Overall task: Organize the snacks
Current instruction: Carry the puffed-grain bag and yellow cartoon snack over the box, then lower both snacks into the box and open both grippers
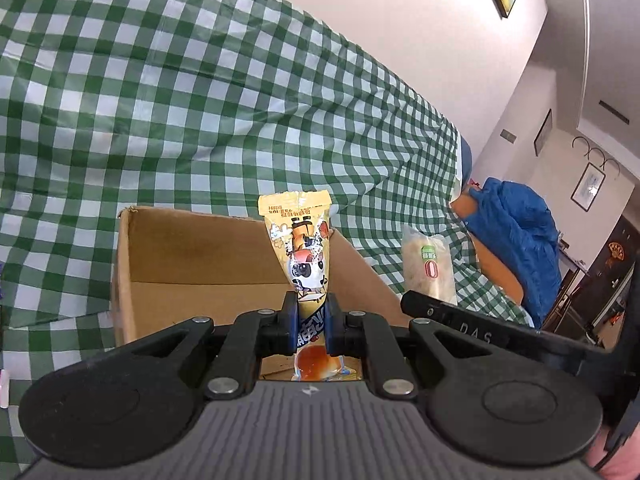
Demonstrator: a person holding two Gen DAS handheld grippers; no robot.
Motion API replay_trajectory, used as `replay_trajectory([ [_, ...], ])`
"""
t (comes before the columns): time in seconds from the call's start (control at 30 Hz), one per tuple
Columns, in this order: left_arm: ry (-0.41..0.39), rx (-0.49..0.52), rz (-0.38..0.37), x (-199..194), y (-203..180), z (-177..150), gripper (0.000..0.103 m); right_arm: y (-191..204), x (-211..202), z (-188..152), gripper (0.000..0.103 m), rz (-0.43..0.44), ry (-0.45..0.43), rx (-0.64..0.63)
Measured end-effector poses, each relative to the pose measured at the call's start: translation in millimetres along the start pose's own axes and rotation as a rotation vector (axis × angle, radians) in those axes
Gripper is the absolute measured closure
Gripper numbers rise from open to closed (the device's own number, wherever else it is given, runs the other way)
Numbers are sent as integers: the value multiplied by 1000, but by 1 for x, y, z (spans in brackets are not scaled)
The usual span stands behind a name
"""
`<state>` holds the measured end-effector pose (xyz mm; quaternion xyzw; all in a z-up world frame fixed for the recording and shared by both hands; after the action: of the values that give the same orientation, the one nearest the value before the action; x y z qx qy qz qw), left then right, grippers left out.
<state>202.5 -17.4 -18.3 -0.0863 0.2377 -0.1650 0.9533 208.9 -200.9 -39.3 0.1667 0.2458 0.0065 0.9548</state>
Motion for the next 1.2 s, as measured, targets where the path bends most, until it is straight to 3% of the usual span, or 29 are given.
replay_trajectory([
  [0.4, -4, -52, -8, 2, 7, 10, 90, -1, 2, 1, 65, -13, -8, -9],
  [1.2, -19, -57, -13, -5, 5, 14, 90, -2, 4, 3, 65, -12, -10, -24],
])
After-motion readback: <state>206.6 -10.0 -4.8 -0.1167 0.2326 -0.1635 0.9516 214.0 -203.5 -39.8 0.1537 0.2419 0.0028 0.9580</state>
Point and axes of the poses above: each gripper's, at about its wrist camera, not at the fingertips, and x roughly the way its jaws point, y to its left, z to its top, the point moved 3 cm from there along x, roughly the way its jaws point, and after that the axes turned 12 degrees about x, right-handed, at the moved point
